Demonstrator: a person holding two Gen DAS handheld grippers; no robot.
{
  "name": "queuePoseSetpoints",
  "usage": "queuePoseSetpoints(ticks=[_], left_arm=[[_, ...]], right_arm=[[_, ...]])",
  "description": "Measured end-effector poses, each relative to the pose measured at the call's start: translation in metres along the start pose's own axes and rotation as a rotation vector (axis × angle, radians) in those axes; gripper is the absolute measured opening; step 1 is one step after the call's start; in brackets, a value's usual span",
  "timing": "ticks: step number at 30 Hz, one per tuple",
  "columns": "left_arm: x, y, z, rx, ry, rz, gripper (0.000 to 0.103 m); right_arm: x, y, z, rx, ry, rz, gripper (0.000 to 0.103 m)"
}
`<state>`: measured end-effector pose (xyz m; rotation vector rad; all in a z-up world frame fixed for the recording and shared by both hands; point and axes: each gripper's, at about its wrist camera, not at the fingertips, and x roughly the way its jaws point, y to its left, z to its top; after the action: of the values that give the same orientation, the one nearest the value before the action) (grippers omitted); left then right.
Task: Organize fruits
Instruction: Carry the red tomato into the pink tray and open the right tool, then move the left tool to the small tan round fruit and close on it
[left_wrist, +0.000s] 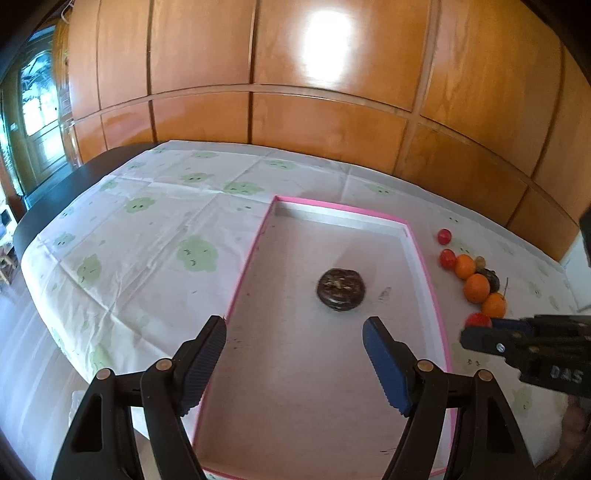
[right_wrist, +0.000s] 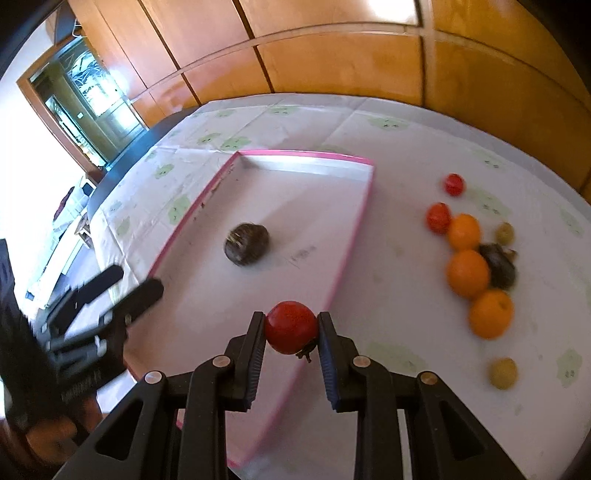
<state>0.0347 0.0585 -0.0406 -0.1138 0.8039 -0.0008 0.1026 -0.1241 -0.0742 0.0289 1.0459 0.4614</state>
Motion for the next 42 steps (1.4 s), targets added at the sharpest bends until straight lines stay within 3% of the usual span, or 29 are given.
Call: queuePoseSetpoints(ticks=[8, 21, 31, 42], left_arm=[[-0.002, 0.011, -0.001, -0.014, -0.005, 0.013, 0.077], [-0.008, -0.007, -0.003, 0.054, -0.026, -0.003, 0.077], [-0.011, -0.027, -0.008, 0.115, -0.018, -0.029, 0.077], [-0.015, -0.047, -0.011, 0.176, -0.019, -0.048, 0.077]], right_arm=[[0.026, 0.005, 0.017, 0.059, 0.017, -0.007, 0.029], [-0.015, -0.013, -0.003, 0.049, -0.076, -0.07, 0.029], [-0.045, -0.047, -0.017, 0.082, -0.108, -0.123, 0.03], [-0.085, -0.113, -0.032, 0.182, -0.149, -0.228, 0.03]])
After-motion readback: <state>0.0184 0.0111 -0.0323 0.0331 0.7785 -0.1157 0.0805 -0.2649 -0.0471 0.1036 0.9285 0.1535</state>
